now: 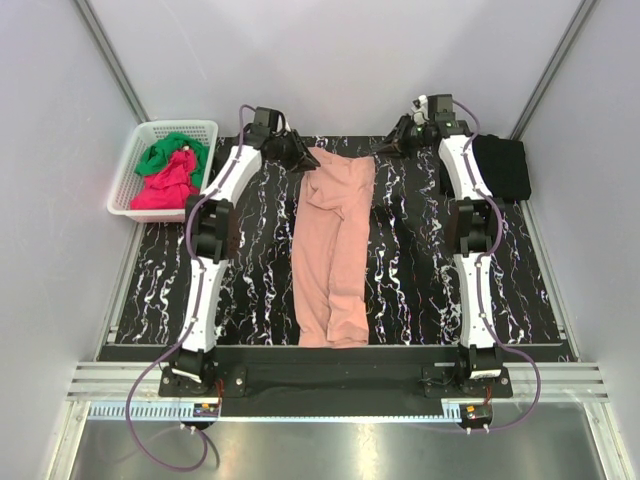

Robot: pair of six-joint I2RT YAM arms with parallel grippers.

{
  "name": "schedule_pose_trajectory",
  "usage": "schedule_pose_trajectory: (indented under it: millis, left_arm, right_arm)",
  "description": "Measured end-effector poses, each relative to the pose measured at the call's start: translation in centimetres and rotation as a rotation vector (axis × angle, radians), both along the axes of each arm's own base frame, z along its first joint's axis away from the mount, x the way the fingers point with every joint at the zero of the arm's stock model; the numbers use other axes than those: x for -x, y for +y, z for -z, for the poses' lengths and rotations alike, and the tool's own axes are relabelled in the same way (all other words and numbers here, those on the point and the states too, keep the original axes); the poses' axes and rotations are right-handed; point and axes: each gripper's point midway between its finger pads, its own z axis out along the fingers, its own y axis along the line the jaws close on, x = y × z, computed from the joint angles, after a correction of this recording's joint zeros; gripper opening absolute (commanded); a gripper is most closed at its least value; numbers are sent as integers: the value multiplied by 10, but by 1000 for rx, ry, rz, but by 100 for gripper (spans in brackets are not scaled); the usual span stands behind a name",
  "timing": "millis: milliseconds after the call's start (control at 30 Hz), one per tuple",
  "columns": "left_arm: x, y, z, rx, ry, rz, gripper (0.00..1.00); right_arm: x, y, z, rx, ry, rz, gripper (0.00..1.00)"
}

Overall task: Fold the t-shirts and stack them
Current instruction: Fold the tshirt

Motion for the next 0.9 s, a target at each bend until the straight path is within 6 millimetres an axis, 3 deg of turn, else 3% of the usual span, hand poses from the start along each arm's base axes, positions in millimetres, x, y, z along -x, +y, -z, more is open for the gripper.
schedule_pose_trajectory:
  millis: [167,367,633,767,900]
  left_arm:
    - [1,14,-16,-61,-47,-13,27]
    - [-6,13,-40,-3,-118,-6,29]
    - [35,50,-16,-253,-37,7,30]
    - [44,68,-3,-375,-18,8,32]
    - [46,73,2,-421,7,10,32]
  right_arm:
    - [5,2,18,10,24,-25,25]
    - [16,6,46,15,87,-30,27]
    - [35,-6,29,197,69,-53,27]
    - [40,-14,37,272,82,-48,28]
    - [43,-12,43,299,96,-49,32]
